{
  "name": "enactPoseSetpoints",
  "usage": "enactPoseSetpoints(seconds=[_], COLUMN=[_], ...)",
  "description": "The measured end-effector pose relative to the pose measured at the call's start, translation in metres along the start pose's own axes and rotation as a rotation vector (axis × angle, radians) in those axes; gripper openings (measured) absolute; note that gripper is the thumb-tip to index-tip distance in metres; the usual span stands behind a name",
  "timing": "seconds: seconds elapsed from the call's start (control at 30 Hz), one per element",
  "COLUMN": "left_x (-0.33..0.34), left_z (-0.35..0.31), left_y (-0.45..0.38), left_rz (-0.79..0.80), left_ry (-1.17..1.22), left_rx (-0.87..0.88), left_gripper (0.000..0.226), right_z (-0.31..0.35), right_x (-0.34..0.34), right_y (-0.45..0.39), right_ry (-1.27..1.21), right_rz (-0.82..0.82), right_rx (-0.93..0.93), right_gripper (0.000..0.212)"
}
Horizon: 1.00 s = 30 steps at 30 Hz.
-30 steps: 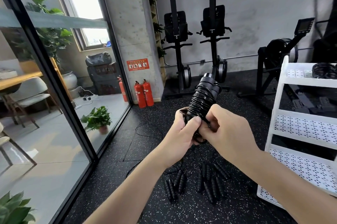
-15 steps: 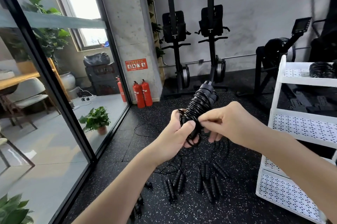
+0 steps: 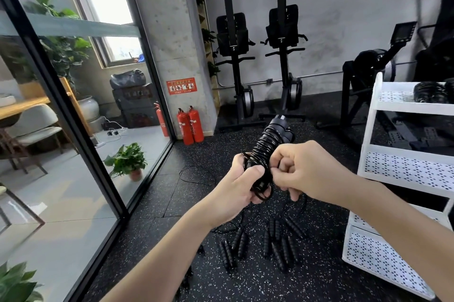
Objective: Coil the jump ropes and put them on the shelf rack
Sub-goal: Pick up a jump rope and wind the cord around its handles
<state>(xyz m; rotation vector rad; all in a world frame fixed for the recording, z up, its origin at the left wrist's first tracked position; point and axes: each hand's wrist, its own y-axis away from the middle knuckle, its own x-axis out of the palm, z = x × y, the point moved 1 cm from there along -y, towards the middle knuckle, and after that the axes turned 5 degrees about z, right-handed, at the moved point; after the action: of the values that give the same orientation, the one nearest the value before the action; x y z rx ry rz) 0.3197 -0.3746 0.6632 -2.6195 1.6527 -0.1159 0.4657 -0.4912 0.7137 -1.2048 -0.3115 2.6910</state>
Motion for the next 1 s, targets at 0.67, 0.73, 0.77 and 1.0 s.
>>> enactPoseSetpoints(seconds=[0.67, 0.73, 0.77, 1.0], left_x=[-0.009, -0.006, -0.006, -0.017], left_z=[0.002, -0.003, -0.004, -0.007], left_y=[0.009, 0.007, 0.006, 0.005], left_rz=[-0.016, 0.016, 0.046, 0.079], left_ry=[0.012, -0.069, -0.087, -0.277], left_rx=[0.064, 0.070, 0.076, 0.046], left_gripper=[0.050, 0.043, 0.042, 0.031], right_z=[-0.005, -0.005, -0.006, -0.001], right_x=[0.014, 0.017, 0.019, 0.023], right_y=[0.003, 0.002, 0.002, 0.006], right_ry=[0.196, 0.180, 0.165, 0.165], right_rz=[-0.212, -0.214, -0.204, -0.188], right_rx=[-0.123, -0.095, -0.065, -0.065], right_gripper=[0.022, 0.020, 0.019, 0.017])
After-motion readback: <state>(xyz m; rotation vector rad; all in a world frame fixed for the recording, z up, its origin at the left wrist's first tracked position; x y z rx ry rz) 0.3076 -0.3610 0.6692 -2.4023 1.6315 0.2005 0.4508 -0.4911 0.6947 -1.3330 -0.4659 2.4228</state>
